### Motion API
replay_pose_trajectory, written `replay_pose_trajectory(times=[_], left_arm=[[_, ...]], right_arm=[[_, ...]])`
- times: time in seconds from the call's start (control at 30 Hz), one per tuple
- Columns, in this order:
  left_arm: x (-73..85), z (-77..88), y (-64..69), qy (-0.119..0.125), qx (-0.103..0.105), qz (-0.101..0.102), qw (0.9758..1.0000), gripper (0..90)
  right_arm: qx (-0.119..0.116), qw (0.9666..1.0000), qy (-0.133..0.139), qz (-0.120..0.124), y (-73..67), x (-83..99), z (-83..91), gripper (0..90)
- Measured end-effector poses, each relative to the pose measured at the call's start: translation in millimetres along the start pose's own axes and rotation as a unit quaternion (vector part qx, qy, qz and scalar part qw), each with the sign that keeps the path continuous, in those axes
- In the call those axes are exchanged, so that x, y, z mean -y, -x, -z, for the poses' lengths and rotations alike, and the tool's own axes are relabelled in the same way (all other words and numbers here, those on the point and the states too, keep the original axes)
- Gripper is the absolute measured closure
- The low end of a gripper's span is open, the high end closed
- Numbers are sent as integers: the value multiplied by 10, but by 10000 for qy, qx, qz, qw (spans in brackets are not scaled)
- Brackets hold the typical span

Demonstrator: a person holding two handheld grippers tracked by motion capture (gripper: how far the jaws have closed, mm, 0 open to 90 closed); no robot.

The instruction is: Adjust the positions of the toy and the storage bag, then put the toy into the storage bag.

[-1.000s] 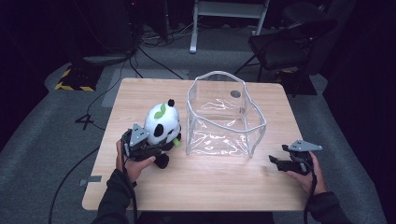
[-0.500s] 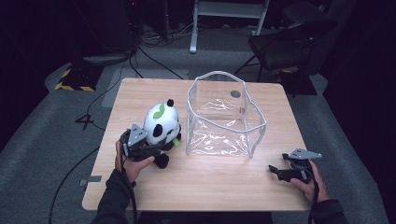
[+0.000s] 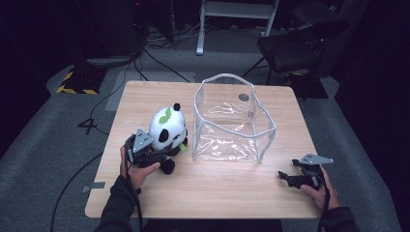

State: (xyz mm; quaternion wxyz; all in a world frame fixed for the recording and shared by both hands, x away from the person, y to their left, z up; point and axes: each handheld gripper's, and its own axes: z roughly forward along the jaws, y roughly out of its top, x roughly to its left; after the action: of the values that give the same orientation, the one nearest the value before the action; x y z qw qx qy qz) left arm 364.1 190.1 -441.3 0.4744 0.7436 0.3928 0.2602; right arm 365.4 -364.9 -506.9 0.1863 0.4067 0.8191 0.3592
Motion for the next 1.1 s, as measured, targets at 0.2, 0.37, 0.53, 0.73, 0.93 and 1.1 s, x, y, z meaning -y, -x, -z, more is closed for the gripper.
replay_pose_trajectory(times=[0.2, 0.37, 0.53, 0.73, 0.93, 1.1], left_arm=[[-1, 3, 38, 35, -136, -50, 9999, 305], [-8, 27, 79, 77, -203, -51, 9998, 346], [-38, 57, 126, 142, -280, -14, 9995, 376], [-75, 47, 193, 223, -335, -35, 9992, 382], [-131, 82, 210, 291, -500, -50, 9983, 384], [-192, 153, 159, 395, -569, -10, 9976, 384]], right_arm=[[0, 10000, -1, -5, 0, 0, 0, 154], [0, 10000, 0, -6, 0, 0, 0, 154], [-25, 10000, 8, 8, 6, 5, 4, 154], [-24, 10000, 3, 35, 6, 14, 15, 154], [-25, 10000, 1, 33, 8, 14, 15, 154], [-24, 10000, 2, 35, 8, 14, 15, 154]])
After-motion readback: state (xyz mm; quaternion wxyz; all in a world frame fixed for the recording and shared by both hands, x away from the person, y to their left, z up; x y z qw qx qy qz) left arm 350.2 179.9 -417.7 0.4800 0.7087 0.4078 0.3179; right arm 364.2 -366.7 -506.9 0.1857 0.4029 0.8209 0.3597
